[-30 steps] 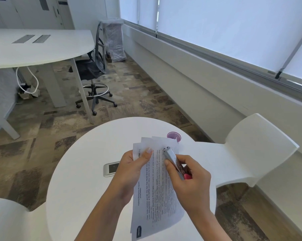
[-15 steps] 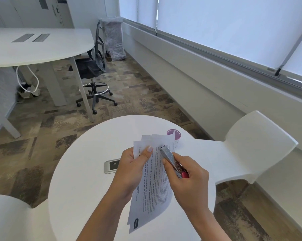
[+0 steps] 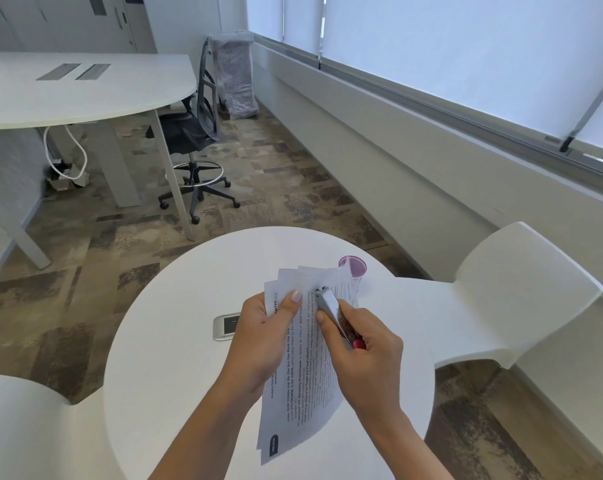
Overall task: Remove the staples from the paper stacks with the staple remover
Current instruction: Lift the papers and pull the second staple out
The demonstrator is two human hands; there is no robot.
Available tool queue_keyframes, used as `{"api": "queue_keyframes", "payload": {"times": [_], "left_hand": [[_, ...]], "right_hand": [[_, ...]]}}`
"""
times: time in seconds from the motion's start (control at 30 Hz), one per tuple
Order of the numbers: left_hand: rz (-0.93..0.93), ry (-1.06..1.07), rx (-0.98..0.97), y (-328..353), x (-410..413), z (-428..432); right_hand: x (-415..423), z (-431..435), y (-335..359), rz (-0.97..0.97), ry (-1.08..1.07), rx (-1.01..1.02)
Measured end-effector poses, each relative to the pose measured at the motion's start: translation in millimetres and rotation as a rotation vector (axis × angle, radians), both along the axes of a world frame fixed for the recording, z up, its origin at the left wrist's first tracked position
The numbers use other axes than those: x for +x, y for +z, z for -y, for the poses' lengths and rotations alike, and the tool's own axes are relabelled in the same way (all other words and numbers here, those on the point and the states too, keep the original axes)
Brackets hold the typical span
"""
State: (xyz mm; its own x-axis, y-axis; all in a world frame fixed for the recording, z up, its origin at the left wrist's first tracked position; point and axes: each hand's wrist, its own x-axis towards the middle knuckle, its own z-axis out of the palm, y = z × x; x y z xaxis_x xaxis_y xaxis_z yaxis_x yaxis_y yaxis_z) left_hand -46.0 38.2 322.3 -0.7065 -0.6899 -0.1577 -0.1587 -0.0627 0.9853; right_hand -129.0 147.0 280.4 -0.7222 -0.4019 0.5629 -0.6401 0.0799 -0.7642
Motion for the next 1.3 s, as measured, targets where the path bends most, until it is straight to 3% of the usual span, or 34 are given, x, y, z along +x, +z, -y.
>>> {"api": "queue_keyframes", "payload": {"times": [0.27, 0.53, 0.77, 1.3], "left_hand": [[0.001, 0.059, 0.076, -6.5, -1.2, 4.7], [-0.056, 0.175, 0.306, -10.9, 3.2, 24.0], [-0.085, 0.17, 0.342, -12.7, 6.8, 33.5], [-0.011, 0.143, 0.085, -21.3, -0.7, 37.8]], "right_hand": [[6.2, 21.2, -14.8, 0.283, 0.066, -0.092], [7.9, 35.2, -13.3, 0.418, 0.139, -0.107], [4.4, 37.8, -15.5, 0.283, 0.181, -0.009], [4.8, 44.1, -19.0, 0.133, 0.084, 0.122]]}}
